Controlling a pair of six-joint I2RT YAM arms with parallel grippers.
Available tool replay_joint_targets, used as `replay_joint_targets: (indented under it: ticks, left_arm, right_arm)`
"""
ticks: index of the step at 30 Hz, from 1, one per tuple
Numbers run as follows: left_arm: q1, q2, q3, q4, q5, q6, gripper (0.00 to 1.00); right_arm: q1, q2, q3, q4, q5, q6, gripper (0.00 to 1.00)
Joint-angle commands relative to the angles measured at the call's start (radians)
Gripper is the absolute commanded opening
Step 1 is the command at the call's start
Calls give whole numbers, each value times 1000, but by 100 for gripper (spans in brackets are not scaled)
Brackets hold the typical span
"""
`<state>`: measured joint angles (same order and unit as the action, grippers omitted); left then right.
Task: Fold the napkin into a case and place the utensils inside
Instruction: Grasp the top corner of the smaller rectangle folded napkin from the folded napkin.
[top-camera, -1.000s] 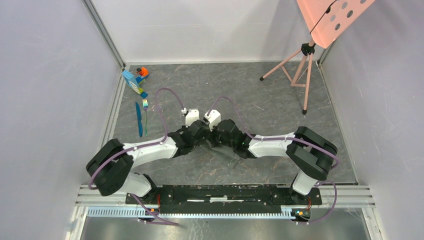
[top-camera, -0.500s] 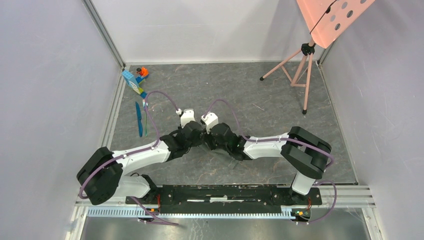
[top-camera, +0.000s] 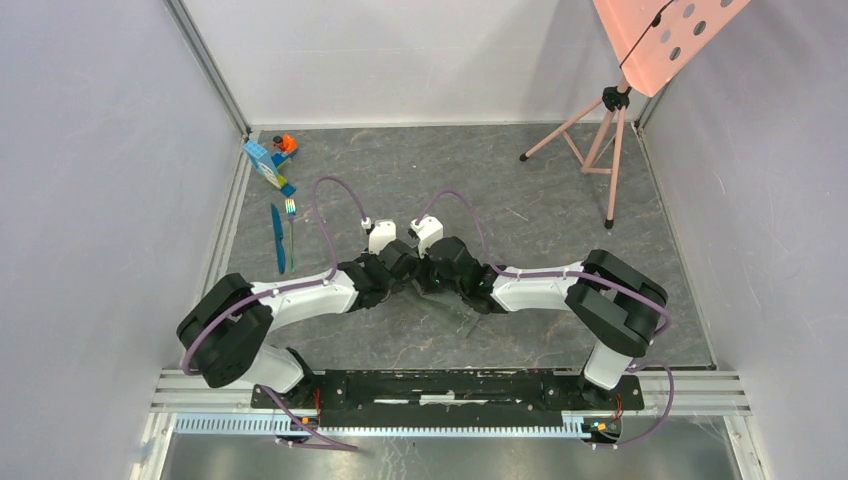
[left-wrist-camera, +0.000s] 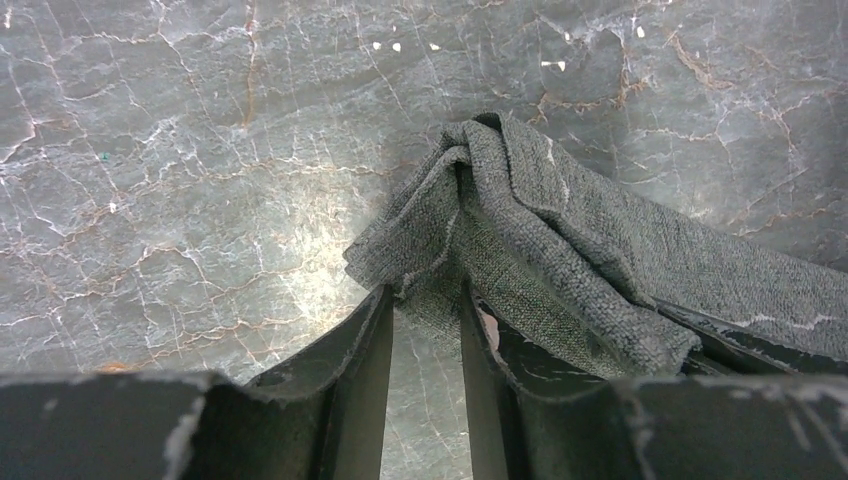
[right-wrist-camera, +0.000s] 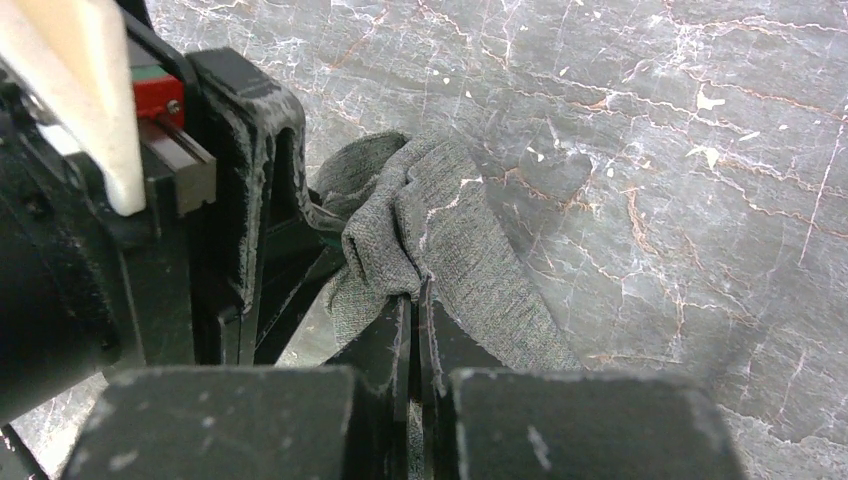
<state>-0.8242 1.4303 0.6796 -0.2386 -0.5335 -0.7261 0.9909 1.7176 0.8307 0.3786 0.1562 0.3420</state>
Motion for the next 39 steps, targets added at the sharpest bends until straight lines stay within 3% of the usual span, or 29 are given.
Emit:
replay_joint_targets:
  ticks: [1,10,16,39]
  left_arm:
    - [2,-4,43,0,-55,-24,37]
    - [-19,-113,41,-37,-76,-33,45]
    - [-19,-80,61,-25,-52,-31,35]
    - [-20,131,150,-64,-82,-23,30]
  right_arm:
    - [-1,-23,25,47,-22,8,0]
    - [-1,-13,25,49,-18,0,0]
    - [0,-13,27,51,-20,3,0]
    - [0,-13,33,57,-31,1,0]
